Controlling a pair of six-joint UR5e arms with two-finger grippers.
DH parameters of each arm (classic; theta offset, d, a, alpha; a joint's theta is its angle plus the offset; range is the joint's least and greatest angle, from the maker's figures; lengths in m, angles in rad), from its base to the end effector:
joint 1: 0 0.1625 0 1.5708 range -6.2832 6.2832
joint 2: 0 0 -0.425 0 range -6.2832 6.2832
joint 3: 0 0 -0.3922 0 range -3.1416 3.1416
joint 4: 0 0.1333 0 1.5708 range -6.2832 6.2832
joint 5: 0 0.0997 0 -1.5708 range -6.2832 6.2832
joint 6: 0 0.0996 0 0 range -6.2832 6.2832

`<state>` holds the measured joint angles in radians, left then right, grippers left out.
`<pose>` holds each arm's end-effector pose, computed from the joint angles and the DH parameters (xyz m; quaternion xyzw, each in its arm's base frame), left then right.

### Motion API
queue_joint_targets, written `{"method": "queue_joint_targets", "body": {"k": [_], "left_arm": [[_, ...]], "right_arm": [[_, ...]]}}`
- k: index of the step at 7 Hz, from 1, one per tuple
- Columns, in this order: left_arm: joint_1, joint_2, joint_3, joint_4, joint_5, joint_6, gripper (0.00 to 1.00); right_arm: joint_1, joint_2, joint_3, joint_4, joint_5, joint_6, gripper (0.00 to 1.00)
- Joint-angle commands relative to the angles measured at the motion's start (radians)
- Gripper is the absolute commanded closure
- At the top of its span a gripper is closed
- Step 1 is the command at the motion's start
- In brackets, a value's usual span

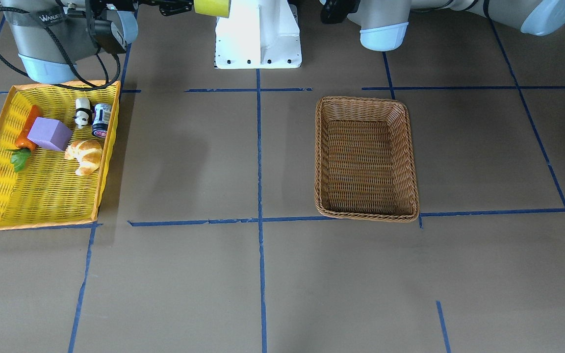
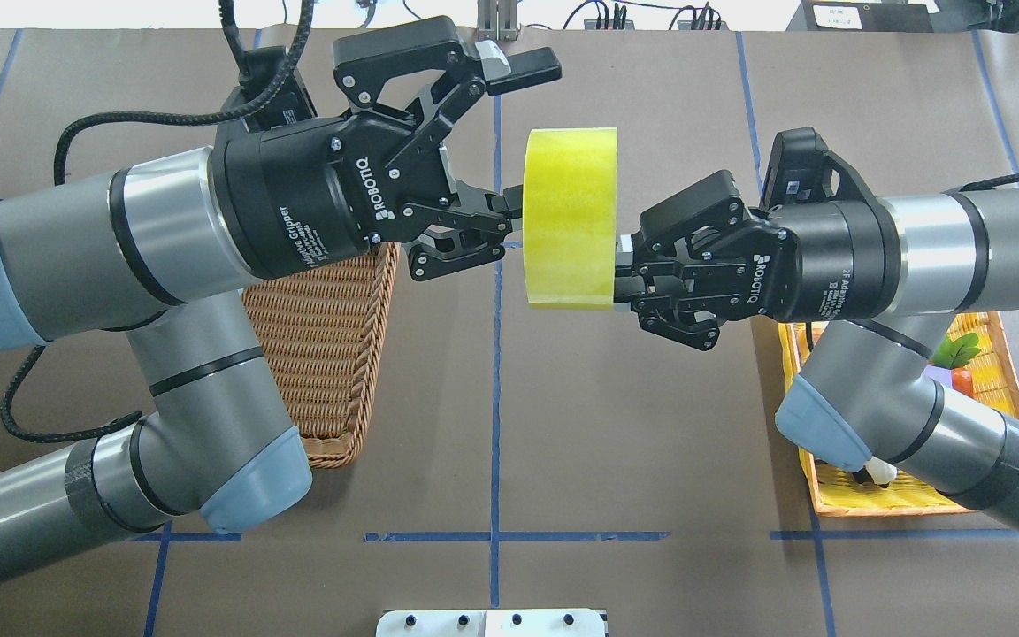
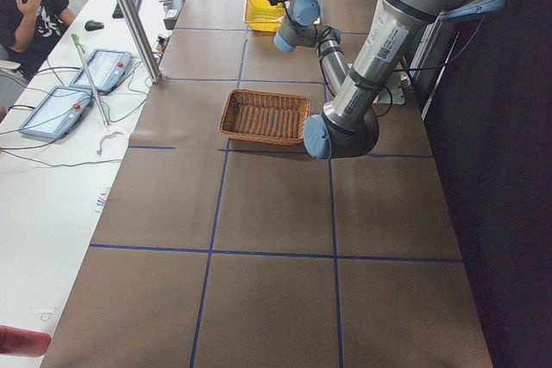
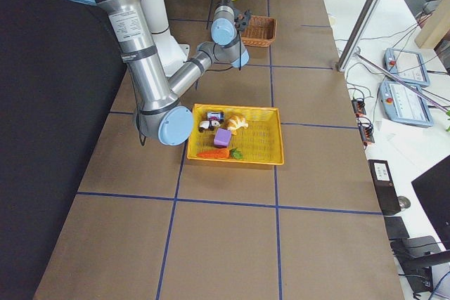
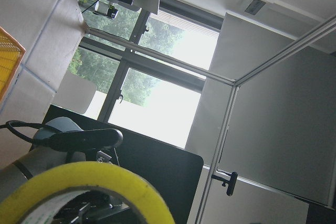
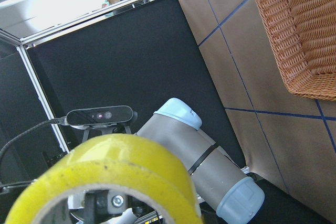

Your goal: Move tape to another basket

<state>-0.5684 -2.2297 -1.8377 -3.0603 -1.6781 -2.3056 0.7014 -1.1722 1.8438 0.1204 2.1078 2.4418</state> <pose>0.3446 -0.3656 0.0449 -0.0966 0.9286 -0.1753 0.3124 -0.2991 -0.3605 0.1792 -0.1759 -0.8803 0.0856 0.4323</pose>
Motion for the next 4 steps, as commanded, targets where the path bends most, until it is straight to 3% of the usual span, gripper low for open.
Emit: {"method": "queue_joint_targets", "body": {"k": [1, 3, 4], "left_arm": [[0.002, 0.008, -0.002, 0.000, 0.000, 0.002, 0.47], [0.002, 0.013, -0.003, 0.000, 0.000, 0.003, 0.93], [0.002, 0.016, -0.003, 0.000, 0.000, 0.055, 1.00]], "right_arm": [[-0.003, 0.003, -0.001, -0.001, 0.000, -0.001, 0.99], [-0.003, 0.002, -0.005, -0.002, 0.000, -0.003, 0.96], [-0.006, 0.003, -0.005, -0.014, 0.000, -0.003, 0.85]]}}
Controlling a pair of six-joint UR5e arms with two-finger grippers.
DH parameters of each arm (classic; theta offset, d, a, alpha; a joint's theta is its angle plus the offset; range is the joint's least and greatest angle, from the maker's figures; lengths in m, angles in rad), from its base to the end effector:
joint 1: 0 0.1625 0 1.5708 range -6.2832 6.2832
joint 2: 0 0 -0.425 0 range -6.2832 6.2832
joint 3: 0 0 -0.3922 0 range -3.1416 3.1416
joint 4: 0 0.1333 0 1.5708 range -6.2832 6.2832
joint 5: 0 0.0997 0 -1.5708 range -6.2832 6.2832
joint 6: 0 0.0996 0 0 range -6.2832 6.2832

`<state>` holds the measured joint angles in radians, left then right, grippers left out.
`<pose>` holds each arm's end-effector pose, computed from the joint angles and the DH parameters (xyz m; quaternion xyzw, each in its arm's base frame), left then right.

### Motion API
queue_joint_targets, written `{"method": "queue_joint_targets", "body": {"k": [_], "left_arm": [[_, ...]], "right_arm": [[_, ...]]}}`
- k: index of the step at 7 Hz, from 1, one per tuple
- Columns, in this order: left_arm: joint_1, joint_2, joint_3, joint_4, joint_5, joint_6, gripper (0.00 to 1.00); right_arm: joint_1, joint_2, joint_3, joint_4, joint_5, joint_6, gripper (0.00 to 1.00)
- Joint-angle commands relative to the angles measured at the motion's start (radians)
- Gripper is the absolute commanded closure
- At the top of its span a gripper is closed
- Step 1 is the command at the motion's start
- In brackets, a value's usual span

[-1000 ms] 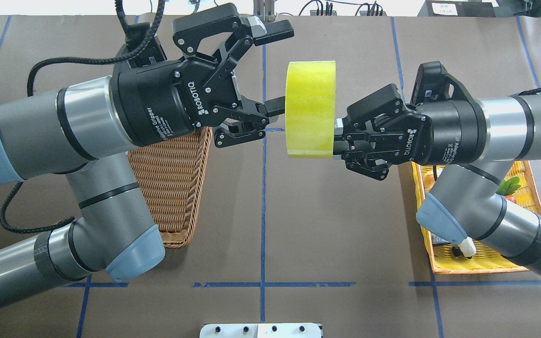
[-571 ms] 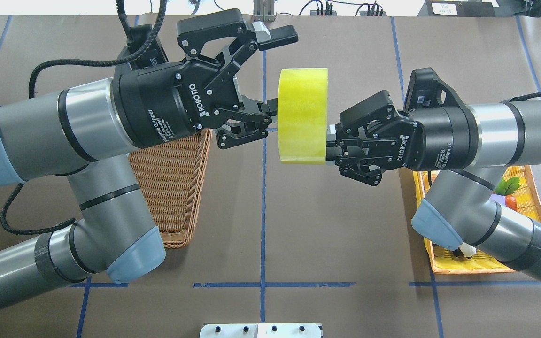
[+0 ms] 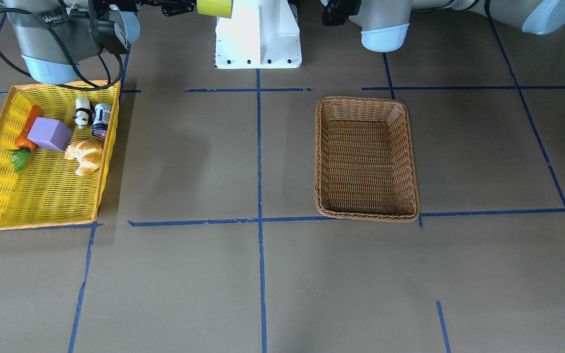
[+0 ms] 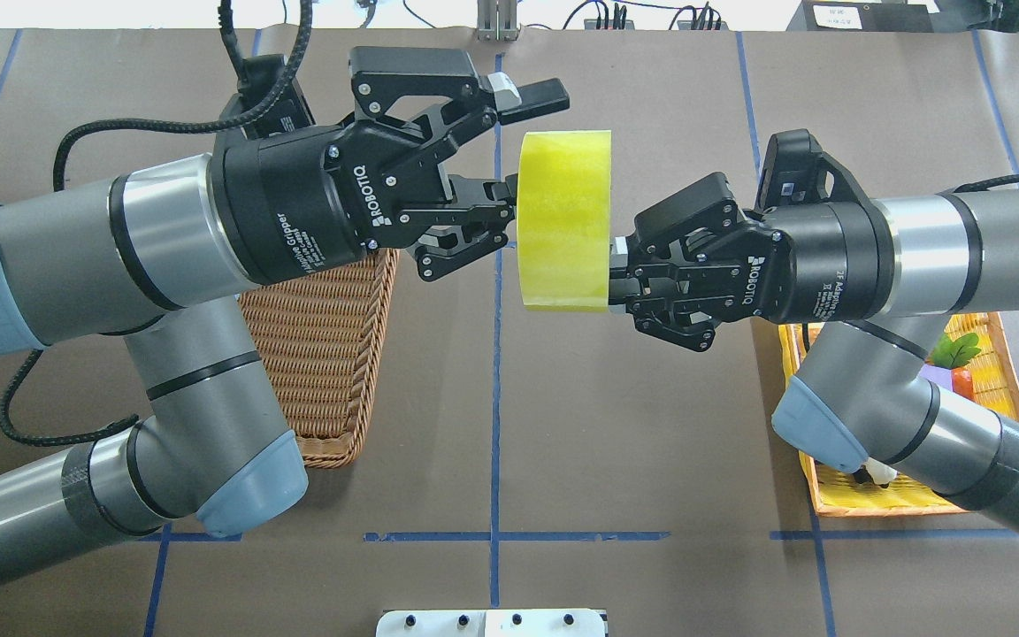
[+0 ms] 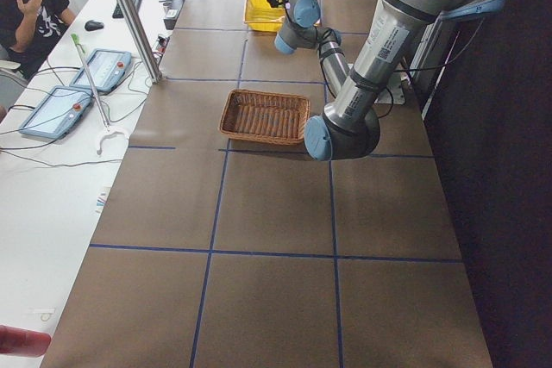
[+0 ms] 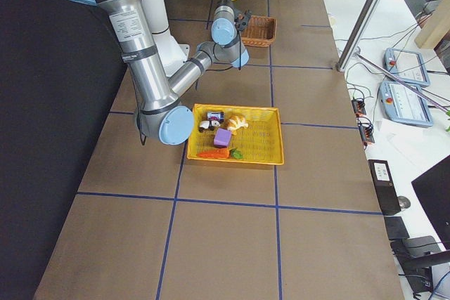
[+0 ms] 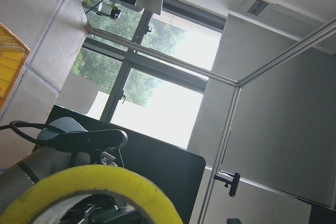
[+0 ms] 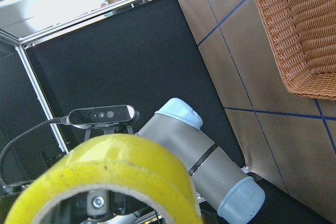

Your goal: Move tape to another basket

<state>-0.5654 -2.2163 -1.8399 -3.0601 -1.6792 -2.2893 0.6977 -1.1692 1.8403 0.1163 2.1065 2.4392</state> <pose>0.3462 -0.3648 0.0509 -0.0907 0.9272 -0.1751 0.3186 -0.3019 -0.3607 0.1788 -0.1766 -0.8794 0.0863 0.4335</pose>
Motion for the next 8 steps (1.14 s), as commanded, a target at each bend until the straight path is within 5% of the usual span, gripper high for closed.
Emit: {"method": "queue_joint_targets", "body": {"k": [1, 8], "left_arm": [[0.001, 0.036, -0.004, 0.000, 0.001, 0.087, 1.00], [-0.001, 0.145, -0.152, 0.001, -0.013, 0.106, 1.00]], "right_arm": [[-0.003, 0.018, 0.016, -0.064, -0.003, 0.004, 0.01], [0.038, -0.040, 0.019, -0.013, 0.035, -0.025, 0.00]]}}
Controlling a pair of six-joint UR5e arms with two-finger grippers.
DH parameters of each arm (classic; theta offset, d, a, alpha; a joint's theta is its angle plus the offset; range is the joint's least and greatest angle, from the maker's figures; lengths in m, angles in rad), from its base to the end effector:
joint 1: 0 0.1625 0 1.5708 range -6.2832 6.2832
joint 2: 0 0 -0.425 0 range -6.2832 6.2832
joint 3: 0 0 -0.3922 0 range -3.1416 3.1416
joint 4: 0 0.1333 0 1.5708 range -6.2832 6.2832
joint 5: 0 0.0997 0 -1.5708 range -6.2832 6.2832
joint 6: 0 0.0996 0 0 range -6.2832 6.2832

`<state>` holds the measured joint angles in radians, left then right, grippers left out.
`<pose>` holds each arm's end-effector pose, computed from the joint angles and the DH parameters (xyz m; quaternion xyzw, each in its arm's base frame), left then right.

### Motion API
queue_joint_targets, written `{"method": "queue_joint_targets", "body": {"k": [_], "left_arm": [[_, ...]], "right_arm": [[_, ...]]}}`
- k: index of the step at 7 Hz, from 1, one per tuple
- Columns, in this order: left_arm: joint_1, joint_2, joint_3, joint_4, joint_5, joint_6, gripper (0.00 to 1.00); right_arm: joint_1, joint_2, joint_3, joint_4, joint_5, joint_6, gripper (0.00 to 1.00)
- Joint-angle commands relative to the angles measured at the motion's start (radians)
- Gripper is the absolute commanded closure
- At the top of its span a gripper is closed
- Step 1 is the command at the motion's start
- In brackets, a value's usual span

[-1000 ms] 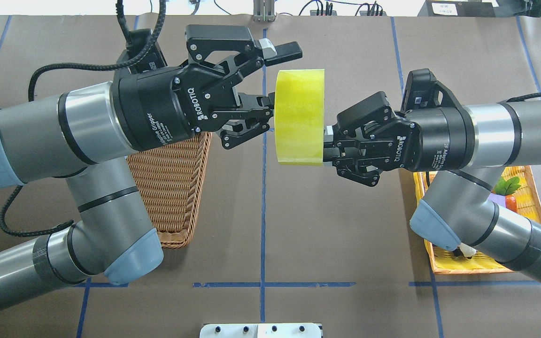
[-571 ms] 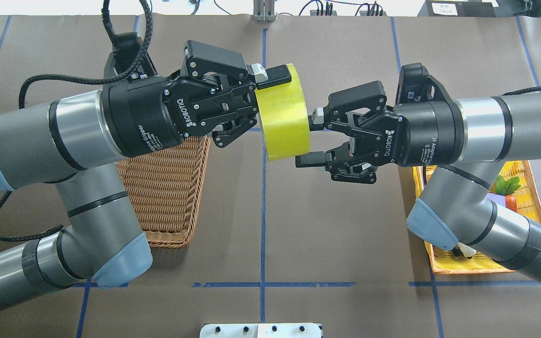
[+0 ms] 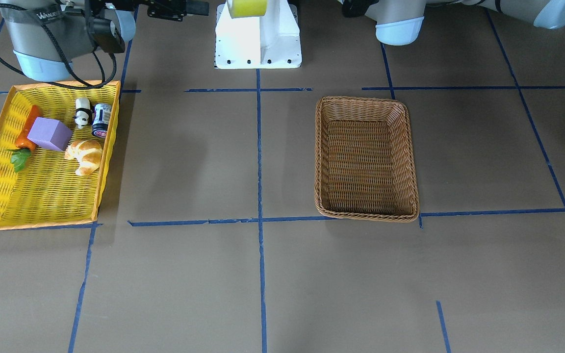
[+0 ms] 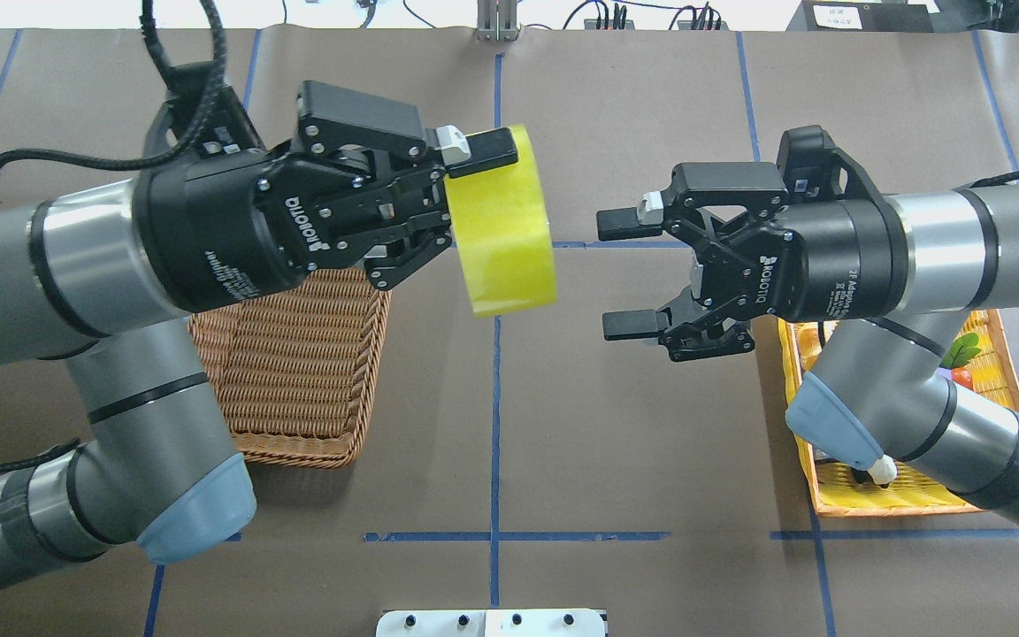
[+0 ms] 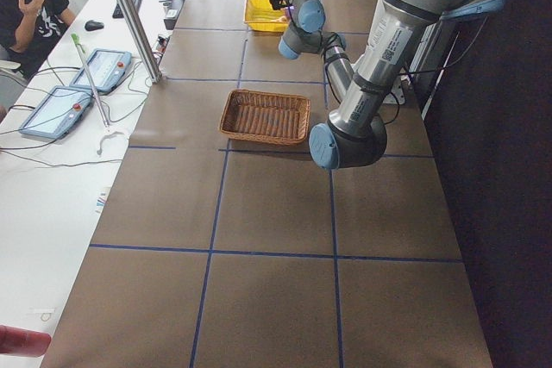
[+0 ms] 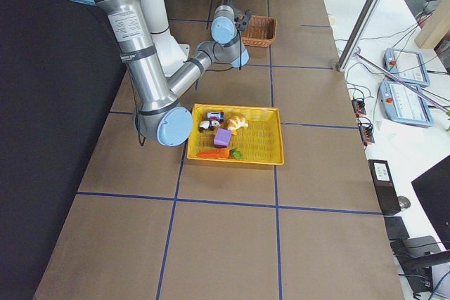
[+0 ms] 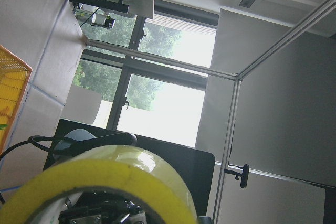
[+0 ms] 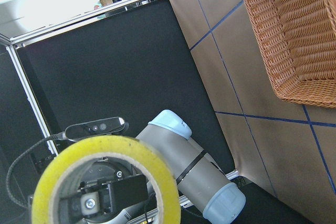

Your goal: Move tape to another basket

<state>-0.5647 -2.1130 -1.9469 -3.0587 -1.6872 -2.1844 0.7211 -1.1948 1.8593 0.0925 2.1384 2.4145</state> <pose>0.3149 -0.3436 0.0747 -0.0437 0.9308 -0.1543 0.3285 -0.2909 -0.3619 0.1858 -0.1646 -0.8732 0.0855 0.4507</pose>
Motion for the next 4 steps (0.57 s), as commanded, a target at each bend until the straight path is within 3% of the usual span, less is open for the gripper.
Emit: {"method": "queue_joint_targets", "body": {"k": [1, 3, 4], "left_arm": [[-0.007, 0.076, -0.056, 0.011, -0.006, 0.005, 1.00], [-0.012, 0.180, -0.047, 0.094, -0.006, 0.139, 1.00], [-0.018, 0.198, -0.052, 0.235, -0.055, 0.217, 1.00]], "right_arm": [[0.050, -0.040, -0.009, 0.004, 0.008, -0.020, 0.00], [0.137, -0.109, -0.052, -0.125, 0.113, -0.298, 0.00], [0.196, -0.112, -0.052, -0.258, 0.168, -0.392, 0.00]]}}
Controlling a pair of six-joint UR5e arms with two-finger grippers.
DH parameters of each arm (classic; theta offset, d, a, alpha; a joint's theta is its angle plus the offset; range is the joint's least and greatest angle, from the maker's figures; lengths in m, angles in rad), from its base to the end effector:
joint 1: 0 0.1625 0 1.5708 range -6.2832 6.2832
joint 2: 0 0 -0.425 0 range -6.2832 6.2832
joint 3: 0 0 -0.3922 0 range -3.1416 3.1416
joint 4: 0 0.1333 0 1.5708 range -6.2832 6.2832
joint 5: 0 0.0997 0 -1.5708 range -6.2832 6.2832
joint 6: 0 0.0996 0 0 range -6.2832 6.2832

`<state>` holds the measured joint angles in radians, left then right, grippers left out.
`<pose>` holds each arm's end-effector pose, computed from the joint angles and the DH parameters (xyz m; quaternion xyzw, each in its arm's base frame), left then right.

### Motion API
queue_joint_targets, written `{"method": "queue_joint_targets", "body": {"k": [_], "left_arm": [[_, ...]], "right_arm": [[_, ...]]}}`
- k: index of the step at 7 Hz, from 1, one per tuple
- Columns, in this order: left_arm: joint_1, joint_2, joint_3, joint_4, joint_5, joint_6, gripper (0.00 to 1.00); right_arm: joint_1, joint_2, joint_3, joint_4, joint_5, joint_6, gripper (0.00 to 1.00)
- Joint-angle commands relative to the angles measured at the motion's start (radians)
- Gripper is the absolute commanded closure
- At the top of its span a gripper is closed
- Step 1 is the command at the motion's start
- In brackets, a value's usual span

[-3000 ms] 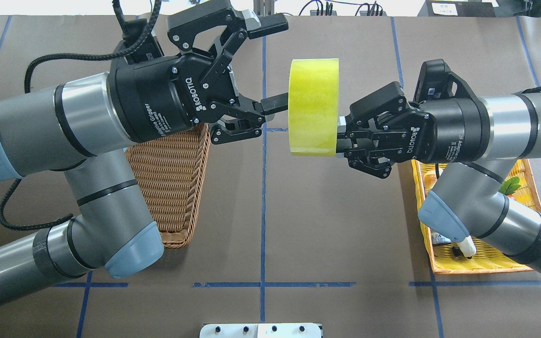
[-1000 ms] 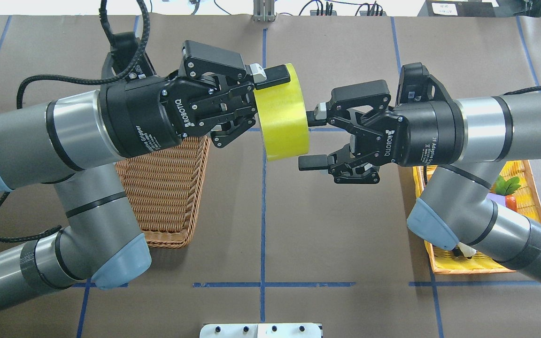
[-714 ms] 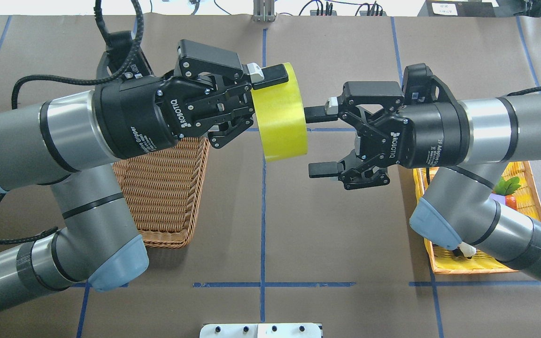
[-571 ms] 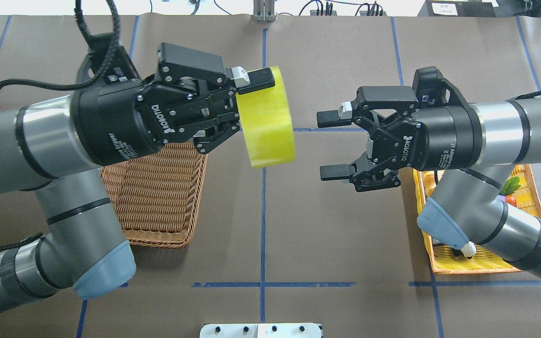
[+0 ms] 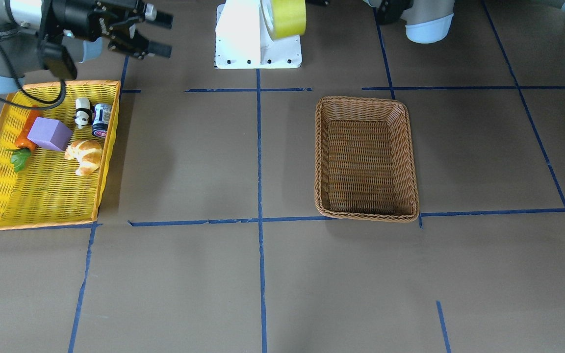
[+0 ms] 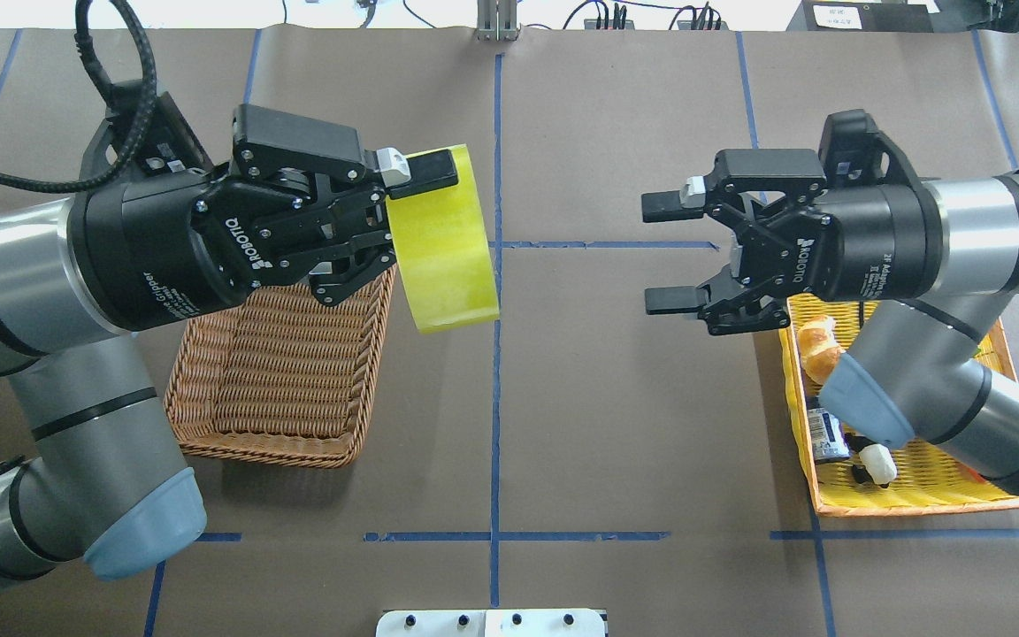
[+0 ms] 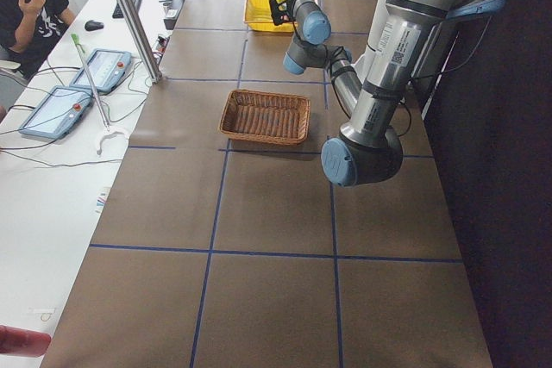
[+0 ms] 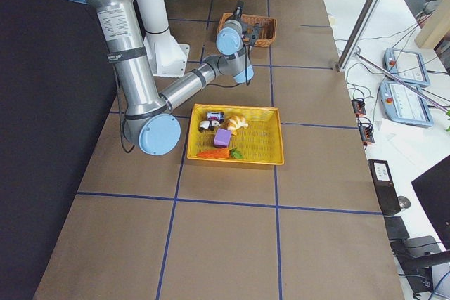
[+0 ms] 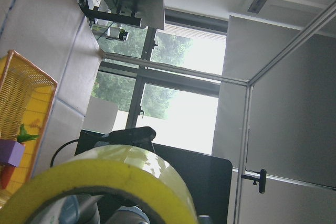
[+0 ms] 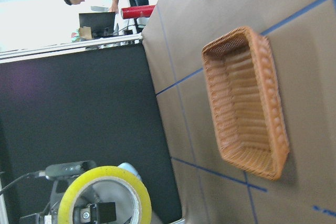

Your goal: Move tape to another basket

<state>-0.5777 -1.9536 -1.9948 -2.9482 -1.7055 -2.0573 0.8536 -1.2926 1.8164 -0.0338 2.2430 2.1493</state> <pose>0.3143 -0.3481 0.1352 0.0094 0.8861 -0.1817 0.4263 -0.2606 -0.4072 0.2503 -0.0571 -0.8251 0.1055 0.5521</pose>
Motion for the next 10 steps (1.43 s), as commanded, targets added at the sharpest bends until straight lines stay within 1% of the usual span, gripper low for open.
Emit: {"method": "queue_joint_targets", "body": {"k": [1, 2, 3, 4, 5, 6, 7, 10], "left_arm": [[-0.016, 0.044, -0.016, 0.305, -0.049, 0.191, 1.00], [-0.025, 0.044, -0.025, 0.498, -0.049, 0.269, 1.00], [-0.027, 0.041, -0.057, 0.719, -0.049, 0.357, 1.00], [-0.030, 0.038, -0.112, 0.958, -0.046, 0.444, 1.00], [-0.033, 0.027, -0.154, 1.197, -0.046, 0.548, 1.00], [-0.024, 0.027, -0.153, 1.356, -0.046, 0.659, 1.00], [-0.021, 0.024, -0.125, 1.383, -0.048, 0.713, 1.00], [-0.021, -0.027, 0.048, 1.371, -0.071, 0.822, 1.00]], "right_arm": [[0.111, -0.048, -0.008, -0.243, 0.070, -0.243, 0.00], [0.140, -0.107, -0.008, -0.303, 0.069, -0.372, 0.00], [0.177, -0.147, -0.006, -0.377, 0.064, -0.456, 0.00], [0.221, -0.175, -0.003, -0.461, 0.064, -0.570, 0.00], [0.238, -0.198, -0.005, -0.533, 0.063, -0.685, 0.00], [0.240, -0.214, -0.008, -0.591, 0.052, -0.774, 0.00], [0.234, -0.237, -0.008, -0.595, 0.044, -0.795, 0.00], [0.226, -0.238, -0.008, -0.598, 0.032, -0.795, 0.00]]}}
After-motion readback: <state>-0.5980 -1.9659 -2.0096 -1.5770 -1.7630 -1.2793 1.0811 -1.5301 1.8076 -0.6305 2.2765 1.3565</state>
